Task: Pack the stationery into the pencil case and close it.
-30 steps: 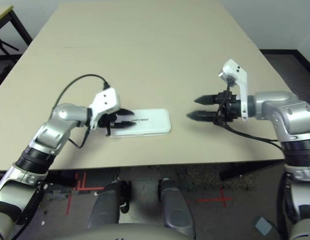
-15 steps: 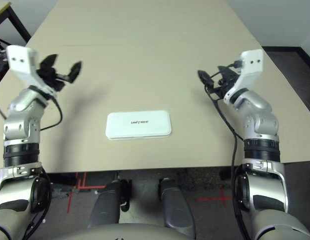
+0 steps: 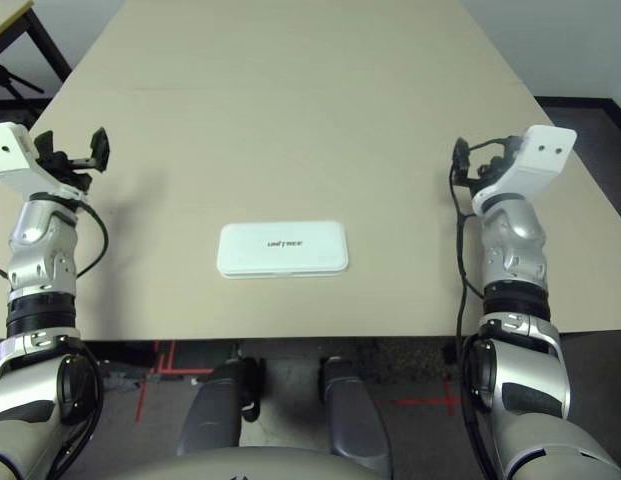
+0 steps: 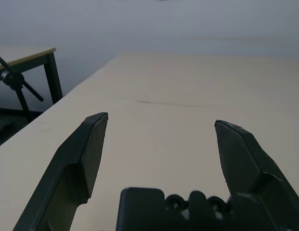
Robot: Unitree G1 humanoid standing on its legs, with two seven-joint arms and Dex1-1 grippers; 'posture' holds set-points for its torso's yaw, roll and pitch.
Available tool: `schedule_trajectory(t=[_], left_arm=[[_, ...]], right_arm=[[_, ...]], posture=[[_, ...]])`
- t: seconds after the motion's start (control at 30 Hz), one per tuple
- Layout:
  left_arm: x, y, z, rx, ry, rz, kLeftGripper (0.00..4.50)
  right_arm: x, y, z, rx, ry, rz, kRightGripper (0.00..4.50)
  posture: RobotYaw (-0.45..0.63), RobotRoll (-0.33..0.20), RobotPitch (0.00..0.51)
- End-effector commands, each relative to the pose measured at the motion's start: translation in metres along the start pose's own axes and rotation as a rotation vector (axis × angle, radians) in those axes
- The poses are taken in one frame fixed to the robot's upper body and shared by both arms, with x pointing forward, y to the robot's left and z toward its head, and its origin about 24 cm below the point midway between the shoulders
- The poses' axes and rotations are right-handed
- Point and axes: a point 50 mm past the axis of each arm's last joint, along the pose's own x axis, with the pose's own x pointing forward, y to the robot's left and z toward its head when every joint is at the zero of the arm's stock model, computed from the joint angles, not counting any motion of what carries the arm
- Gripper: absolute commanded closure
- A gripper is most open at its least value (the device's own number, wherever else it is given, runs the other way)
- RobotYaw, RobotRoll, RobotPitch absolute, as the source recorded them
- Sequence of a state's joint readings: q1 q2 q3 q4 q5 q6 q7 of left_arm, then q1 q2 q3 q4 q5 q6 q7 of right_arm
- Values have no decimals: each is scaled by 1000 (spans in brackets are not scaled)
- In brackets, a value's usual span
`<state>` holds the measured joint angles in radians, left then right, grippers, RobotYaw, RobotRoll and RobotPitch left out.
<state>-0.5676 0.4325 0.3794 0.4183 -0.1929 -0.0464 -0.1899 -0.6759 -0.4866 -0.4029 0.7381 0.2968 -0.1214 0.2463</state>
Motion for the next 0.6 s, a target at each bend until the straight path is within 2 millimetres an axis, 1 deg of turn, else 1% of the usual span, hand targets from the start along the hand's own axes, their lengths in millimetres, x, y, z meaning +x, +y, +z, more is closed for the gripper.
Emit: schedule_trajectory(t=[0.03,0.2,0.47,0.6], left_arm=[[1,-6,-3,15,4,-23,18],[0,-8,-3,16,0,-30,18],[-8,3,-2,33,-10,5,18],[-11,6,-3,37,-11,24,18]], right_arm=[[0,-5,2,0,-20,-20,0],[2,-3,3,1,-26,-11,0],[15,7,8,7,-33,19,0],[20,12,9,16,-32,32,0]], posture=[[-68,0,192],[-48,0,194],[6,0,168],[19,0,165]])
